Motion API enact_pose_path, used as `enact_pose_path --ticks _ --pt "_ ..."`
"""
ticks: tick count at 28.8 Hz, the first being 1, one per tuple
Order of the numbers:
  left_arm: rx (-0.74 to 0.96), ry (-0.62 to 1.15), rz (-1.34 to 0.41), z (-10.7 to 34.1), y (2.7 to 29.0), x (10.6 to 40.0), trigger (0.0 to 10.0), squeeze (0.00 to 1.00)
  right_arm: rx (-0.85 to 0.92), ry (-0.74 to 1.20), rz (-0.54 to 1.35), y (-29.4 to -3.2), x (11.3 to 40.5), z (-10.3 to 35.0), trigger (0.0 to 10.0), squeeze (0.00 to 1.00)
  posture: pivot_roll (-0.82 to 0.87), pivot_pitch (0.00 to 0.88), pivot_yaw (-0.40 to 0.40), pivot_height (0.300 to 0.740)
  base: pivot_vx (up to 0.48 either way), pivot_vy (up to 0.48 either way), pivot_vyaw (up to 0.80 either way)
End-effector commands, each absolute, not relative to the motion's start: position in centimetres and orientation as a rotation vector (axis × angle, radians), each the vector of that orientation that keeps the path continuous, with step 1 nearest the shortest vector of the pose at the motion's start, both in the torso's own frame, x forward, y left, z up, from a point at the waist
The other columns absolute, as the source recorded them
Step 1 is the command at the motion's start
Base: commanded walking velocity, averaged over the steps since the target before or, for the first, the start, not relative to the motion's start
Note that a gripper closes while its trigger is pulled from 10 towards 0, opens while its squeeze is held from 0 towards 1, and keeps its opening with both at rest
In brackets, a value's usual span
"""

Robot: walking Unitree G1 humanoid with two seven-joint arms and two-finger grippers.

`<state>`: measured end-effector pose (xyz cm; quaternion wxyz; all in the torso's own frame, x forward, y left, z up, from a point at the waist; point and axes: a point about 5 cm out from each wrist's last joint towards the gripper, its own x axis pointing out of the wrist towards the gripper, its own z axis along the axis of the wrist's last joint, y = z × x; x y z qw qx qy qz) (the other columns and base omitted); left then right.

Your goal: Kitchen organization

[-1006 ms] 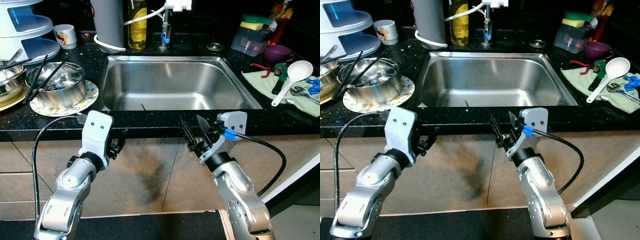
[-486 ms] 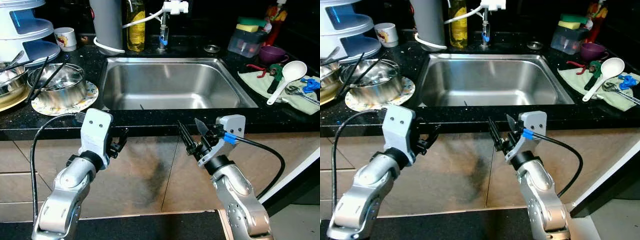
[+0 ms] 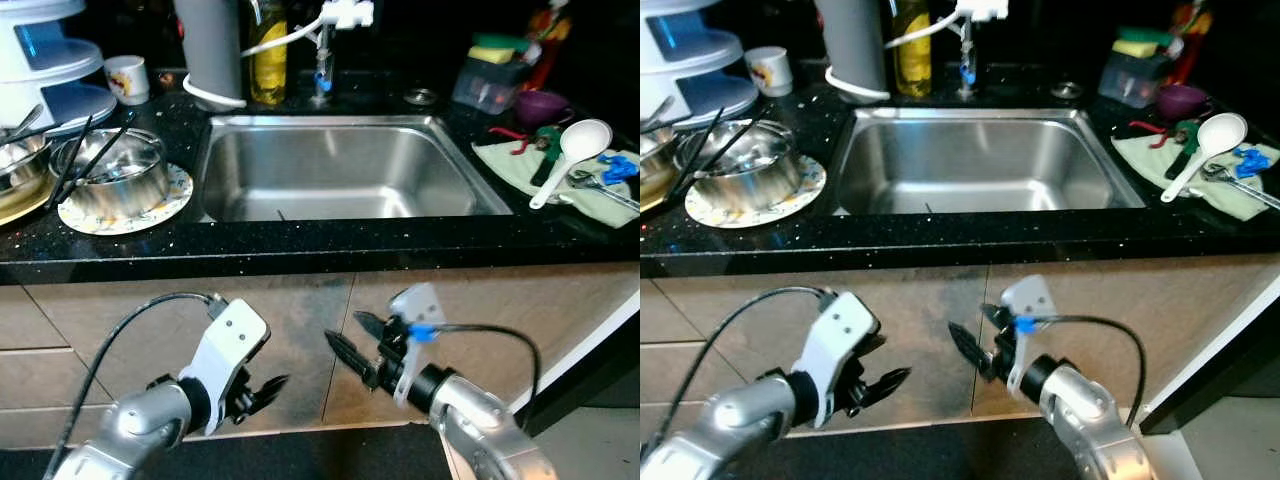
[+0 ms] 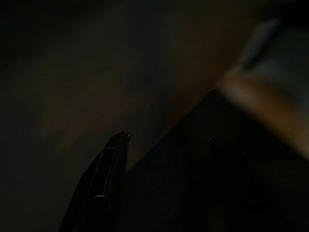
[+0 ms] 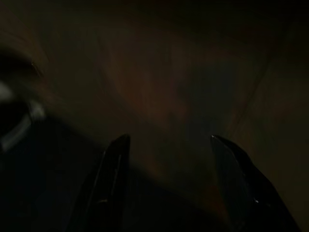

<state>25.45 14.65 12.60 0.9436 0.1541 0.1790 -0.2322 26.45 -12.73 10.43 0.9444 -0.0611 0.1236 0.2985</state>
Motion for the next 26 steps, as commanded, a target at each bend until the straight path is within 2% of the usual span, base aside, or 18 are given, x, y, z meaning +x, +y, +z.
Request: enact_pose_path --ticks 1,6,9,11,20,26 --pt "0.291 0.360 -0.352 11.8 15.0 25.9 10.0 0.00 -0.179 0.321 0.585 -12.6 25.9 8.5 10.0 0.00 -0.05 0.151 -0.032 0.740 0.000 0.000 0.00" --pt "0.259 0.322 -0.264 11.1 14.8 25.6 10.0 0.00 -0.161 0.402 0.474 -12.7 25.2 6.0 10.0 0.00 -0.06 0.142 -0.026 0.740 0.000 0.000 0.00" --pt "0.261 0.390 -0.211 9.5 15.7 24.8 10.0 0.00 -0.223 0.469 0.396 -13.4 24.4 3.5 10.0 0.00 -0.06 0.142 -0.026 0.740 0.000 0.000 0.00" --pt "0.271 0.411 -0.213 9.1 15.9 24.5 10.0 0.00 -0.196 0.476 0.358 -13.8 24.3 3.1 10.0 0.00 -0.06 0.142 -0.026 0.740 0.000 0.000 0.00" --pt "0.284 0.413 -0.191 8.3 16.2 24.4 10.0 0.00 -0.082 0.432 0.299 -13.8 24.6 3.5 10.0 0.00 -0.05 0.132 -0.028 0.740 0.000 0.000 0.00" --pt "0.276 0.403 -0.170 7.9 16.3 24.6 10.0 0.00 -0.077 0.398 0.295 -13.5 25.1 3.9 10.0 0.00 -0.05 0.131 -0.029 0.740 0.000 0.324 0.00"
